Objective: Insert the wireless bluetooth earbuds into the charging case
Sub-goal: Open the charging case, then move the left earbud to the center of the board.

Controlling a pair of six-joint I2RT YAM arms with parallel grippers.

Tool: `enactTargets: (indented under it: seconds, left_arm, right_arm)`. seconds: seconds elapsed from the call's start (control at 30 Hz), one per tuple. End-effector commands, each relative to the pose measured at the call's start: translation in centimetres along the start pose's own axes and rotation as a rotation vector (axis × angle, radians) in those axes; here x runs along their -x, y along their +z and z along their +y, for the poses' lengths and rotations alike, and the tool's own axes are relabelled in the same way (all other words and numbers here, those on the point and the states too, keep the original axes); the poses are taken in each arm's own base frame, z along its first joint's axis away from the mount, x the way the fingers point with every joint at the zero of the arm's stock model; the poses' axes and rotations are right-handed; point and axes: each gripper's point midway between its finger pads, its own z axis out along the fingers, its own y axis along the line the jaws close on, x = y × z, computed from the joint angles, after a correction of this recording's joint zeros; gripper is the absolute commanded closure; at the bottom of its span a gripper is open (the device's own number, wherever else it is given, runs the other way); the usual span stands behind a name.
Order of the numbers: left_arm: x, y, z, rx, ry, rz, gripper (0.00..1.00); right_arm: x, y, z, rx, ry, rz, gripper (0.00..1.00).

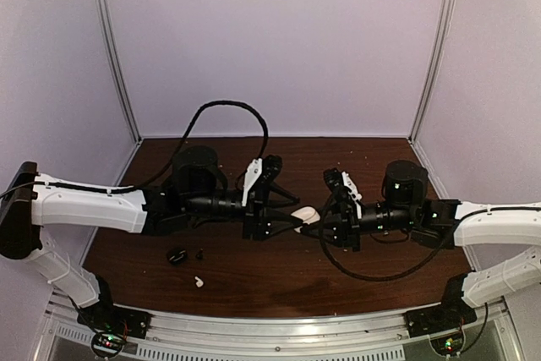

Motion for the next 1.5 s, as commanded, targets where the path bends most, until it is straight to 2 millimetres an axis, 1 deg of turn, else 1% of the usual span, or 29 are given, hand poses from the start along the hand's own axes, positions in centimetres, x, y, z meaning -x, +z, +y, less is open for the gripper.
enactTargets:
  seconds: [0.0, 0.1, 0.23, 0.53, 0.73, 0.8, 0.87, 0.93, 1.03, 1.13, 1.17, 1.27, 1.37, 1.43, 1.47]
  left_arm:
    - [2.9, -1.3, 2.4, 0.097, 0.015, -0.075, 0.44]
    - [3.4, -1.5, 2.1, 0.086, 0.027, -0.091, 0.44]
    - [3.5, -1.6, 2.0, 0.084, 0.029, -0.091, 0.44]
    - [3.6, -2.2, 2.6, 0.128, 0.047, -0.095, 0.44]
    - [4.1, -2.9, 1.9, 0.115, 0.077, -0.119, 0.37]
    - [4.2, -3.5, 2.3, 0.136, 0.077, -0.124, 0.36]
    - [4.2, -4.4, 3.3, 0.174, 0.056, -0.127, 0.36]
    - [3.8, -5.7, 5.0, 0.233, 0.015, -0.13, 0.36]
    - [2.6, -7.8, 8.3, 0.339, -0.078, -0.105, 0.35]
    - [-0.2, -10.0, 12.3, 0.434, -0.214, -0.026, 0.35]
    - [-1.1, -11.4, 14.0, 0.48, -0.26, -0.012, 0.35]
    - [-3.8, -14.5, 17.6, 0.611, -0.374, 0.027, 0.38]
    - [-6.2, -17.3, 19.8, 0.752, -0.437, 0.056, 0.39]
    - [-7.3, -18.2, 20.1, 0.796, -0.454, 0.068, 0.4]
    - [-7.8, -18.2, 19.8, 0.792, -0.464, 0.073, 0.41]
  right_arm:
    - [1.5, -0.1, 2.4, 0.084, -0.066, -0.027, 0.95]
    - [1.3, 0.0, 2.4, 0.082, -0.065, -0.021, 0.95]
    - [1.3, 0.0, 2.4, 0.08, -0.065, -0.02, 0.95]
    - [1.4, -0.1, 2.3, 0.072, -0.065, -0.022, 0.96]
    - [1.2, -0.3, 1.9, 0.039, -0.064, -0.032, 0.96]
    - [1.2, -0.4, 1.7, 0.027, -0.064, -0.04, 0.96]
    - [1.4, -0.7, 1.7, 0.015, -0.069, -0.059, 0.96]
    - [1.7, -0.9, 1.7, 0.01, -0.072, -0.072, 0.96]
    - [1.7, -0.9, 1.8, 0.011, -0.07, -0.077, 0.96]
    - [1.8, -0.9, 1.9, 0.017, -0.069, -0.081, 0.96]
    - [1.7, -0.9, 1.9, 0.019, -0.068, -0.081, 0.96]
    - [1.8, -1.0, 2.0, 0.022, -0.066, -0.087, 0.96]
    - [1.7, -1.1, 2.1, 0.021, -0.061, -0.092, 0.96]
    - [1.7, -1.3, 2.1, 0.021, -0.058, -0.093, 0.96]
    - [1.6, -1.3, 2.1, 0.021, -0.054, -0.091, 0.96]
